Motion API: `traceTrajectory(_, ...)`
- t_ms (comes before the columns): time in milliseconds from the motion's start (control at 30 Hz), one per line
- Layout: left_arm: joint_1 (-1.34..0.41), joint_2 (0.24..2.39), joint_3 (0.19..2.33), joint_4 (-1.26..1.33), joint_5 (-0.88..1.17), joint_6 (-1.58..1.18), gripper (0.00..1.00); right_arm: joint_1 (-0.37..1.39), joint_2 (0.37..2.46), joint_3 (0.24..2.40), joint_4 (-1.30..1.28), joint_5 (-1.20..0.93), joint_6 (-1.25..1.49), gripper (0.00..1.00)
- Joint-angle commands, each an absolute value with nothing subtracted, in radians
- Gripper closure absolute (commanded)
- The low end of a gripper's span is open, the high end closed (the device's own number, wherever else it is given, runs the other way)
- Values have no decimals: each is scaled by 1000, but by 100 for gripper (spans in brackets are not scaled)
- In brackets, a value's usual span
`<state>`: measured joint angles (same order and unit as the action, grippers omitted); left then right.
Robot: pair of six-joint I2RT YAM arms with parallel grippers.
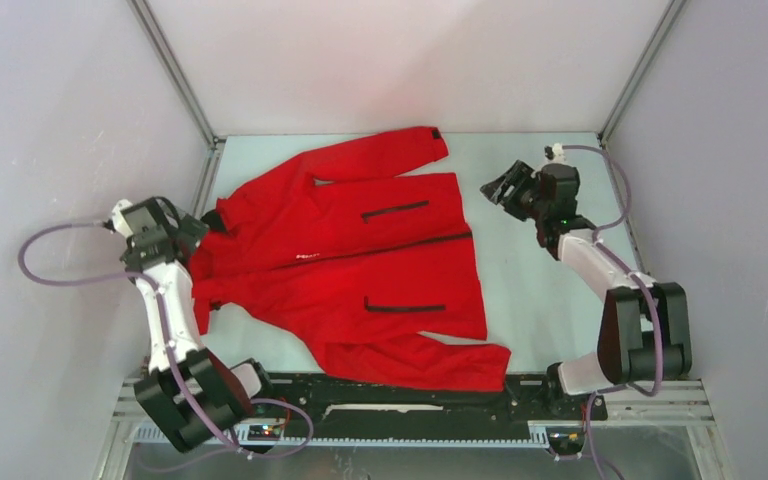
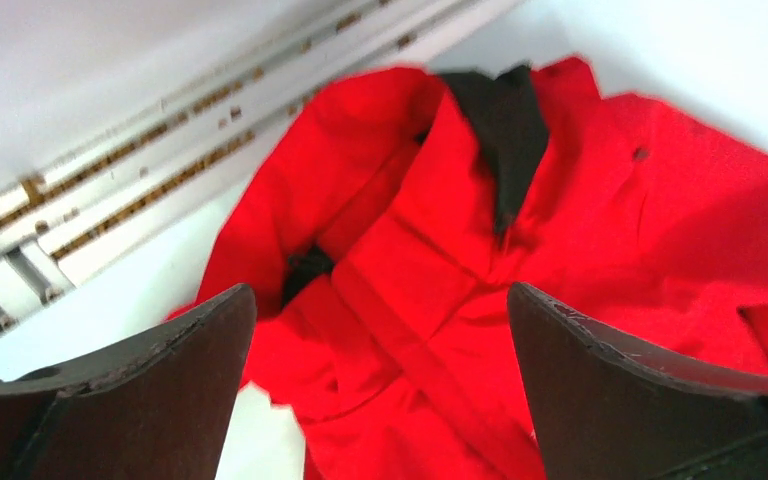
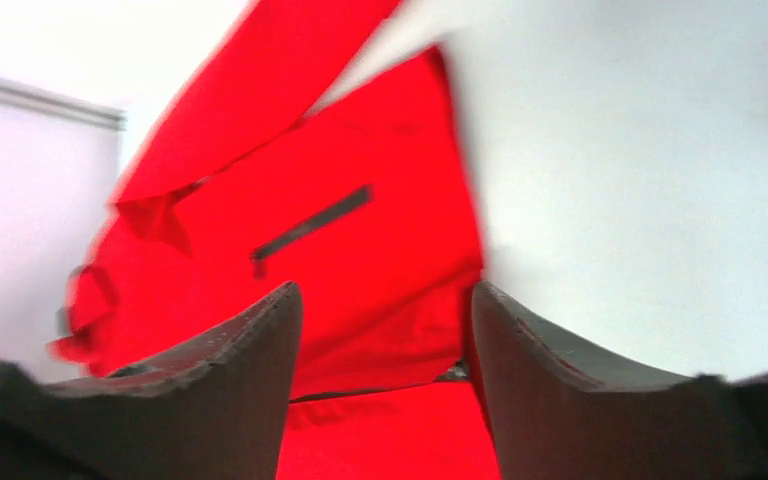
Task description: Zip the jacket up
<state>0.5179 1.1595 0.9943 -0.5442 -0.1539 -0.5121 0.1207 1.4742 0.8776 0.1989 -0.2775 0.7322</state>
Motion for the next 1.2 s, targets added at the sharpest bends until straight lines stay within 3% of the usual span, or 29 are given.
traceTrajectory(0,523,1005,841,-518,-67,-579,0,81,1363,943,-228,-65,543,27)
traceTrajectory(67,495,956,800,-502,26,-568,0,73,1309,964,-330,-16,490,25)
traceTrajectory(167,319,883,798,-520,50,-536,0,104,1179,976,-421,-39,434,25)
traceTrajectory(267,98,800,828,-496,66,-523,0,176,1017,1035,-539,-44,389,12)
traceTrajectory(400,-214,701,934,-436,55,-459,1,190,835,1159,-696,-66,371,5)
traceTrajectory(500,-346,629,1034,-375,60,-388,2,191,724,1289,-765,-63,368,0)
traceTrajectory(833,-359,479,1414,-309,-36,-198,0,189,642,1759,-843,69,314,0)
traceTrajectory(1167,-359,416,1461,-300,-114,-141,0,184,550,1650,-736,49,353,0)
